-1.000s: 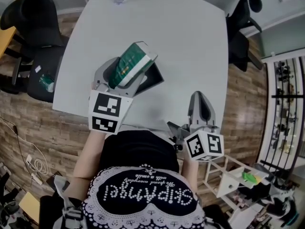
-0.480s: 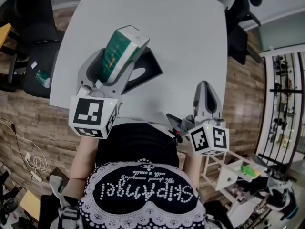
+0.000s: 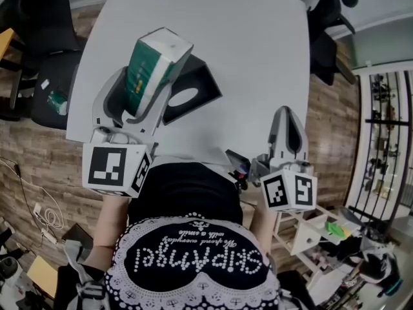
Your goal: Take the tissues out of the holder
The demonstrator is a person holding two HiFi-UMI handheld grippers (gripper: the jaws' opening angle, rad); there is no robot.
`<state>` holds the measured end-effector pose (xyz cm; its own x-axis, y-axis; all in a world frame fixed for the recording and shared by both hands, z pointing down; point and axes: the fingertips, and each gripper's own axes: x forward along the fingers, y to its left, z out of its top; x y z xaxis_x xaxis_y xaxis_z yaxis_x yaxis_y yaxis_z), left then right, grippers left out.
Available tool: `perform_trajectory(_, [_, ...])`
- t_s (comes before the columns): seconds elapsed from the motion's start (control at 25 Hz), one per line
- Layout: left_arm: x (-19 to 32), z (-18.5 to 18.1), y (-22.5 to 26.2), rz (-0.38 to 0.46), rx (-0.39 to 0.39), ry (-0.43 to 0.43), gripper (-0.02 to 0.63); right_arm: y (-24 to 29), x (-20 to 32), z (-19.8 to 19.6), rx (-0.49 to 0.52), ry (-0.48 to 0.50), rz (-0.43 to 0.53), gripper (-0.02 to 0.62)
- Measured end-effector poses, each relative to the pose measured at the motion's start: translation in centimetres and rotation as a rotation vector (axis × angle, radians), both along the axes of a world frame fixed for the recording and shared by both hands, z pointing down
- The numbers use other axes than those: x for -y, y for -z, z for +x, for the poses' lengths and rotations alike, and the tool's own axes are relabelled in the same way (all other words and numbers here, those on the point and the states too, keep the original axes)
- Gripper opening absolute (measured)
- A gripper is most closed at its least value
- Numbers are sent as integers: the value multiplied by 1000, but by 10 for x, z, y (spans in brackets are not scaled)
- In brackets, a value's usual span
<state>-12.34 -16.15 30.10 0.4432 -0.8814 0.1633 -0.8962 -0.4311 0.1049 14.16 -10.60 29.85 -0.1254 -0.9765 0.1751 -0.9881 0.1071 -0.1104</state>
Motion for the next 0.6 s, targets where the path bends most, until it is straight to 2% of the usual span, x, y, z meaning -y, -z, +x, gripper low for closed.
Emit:
perform_trajectory(0.32, [-9, -17, 9, 25, -10, 40, 350, 16, -5, -5, 6, 9, 31, 35])
perform_trajectory(0.6, [-20, -20, 11, 33, -21, 38, 350, 16, -11, -8, 8, 14, 26, 35])
